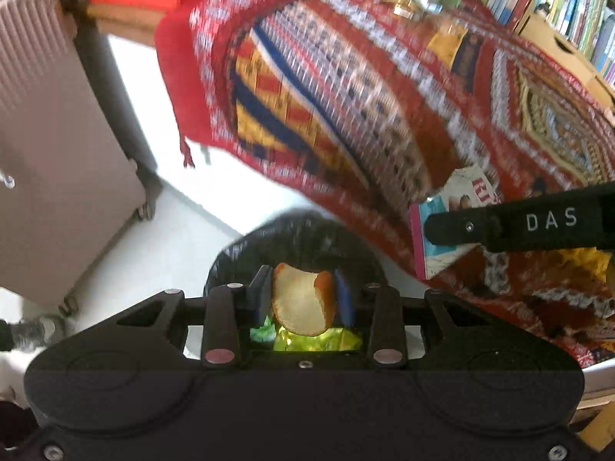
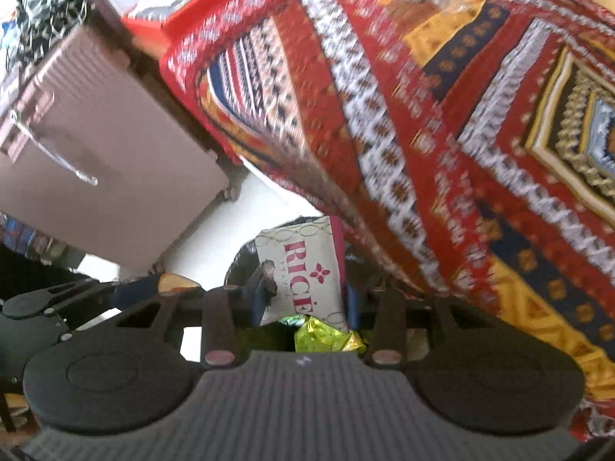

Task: Organize books
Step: 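Carry the bread chip and RICE packet over the black trash bag, then open both tools to drop the chip and packet into the bag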

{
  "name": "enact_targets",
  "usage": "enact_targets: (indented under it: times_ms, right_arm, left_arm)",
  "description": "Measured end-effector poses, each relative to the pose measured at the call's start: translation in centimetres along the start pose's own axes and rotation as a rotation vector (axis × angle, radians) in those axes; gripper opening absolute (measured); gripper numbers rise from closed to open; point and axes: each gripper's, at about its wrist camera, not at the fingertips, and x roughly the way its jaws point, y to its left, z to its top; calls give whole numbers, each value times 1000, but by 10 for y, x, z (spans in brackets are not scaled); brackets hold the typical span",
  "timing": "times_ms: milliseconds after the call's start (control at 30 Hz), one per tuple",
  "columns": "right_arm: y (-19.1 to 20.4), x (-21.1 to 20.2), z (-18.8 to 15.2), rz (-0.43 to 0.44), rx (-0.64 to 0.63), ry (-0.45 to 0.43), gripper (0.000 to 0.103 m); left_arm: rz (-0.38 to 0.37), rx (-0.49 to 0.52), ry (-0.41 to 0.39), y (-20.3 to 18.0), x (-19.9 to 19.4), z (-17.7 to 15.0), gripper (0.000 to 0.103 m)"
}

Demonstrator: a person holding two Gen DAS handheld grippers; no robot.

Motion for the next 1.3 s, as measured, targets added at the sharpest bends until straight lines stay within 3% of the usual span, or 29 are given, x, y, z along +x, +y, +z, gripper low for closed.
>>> enact_targets:
  times_ms: [300,433,533,667,767,1033,1300]
  right_arm:
    - [-1,57,-18,-23,-15,68,47]
    - [0,72,-22,-23,-25,77,59]
    - [3,79,-21,-25,-30,77,66]
    - [-1,81,-17,-12,-37,82,76]
    - [0,84,-15,-23,-47,77,77]
    - [-6,57,-11,-13,-17,48,77]
    - [-9,8,7,9,-4,-31,78]
  left_arm:
    - [20,-52,50,20,53,-26,34]
    - [18,-87,71,27,70,-34,38]
    - [32,-93,75,30,73,-40,43]
    - [48,-88,68,30,74,-42,59]
    - [62,-85,62,30,72,-40,66]
    - [70,-59,41,19,58,-26,75]
    - [63,-30,-20,3,21,8,78]
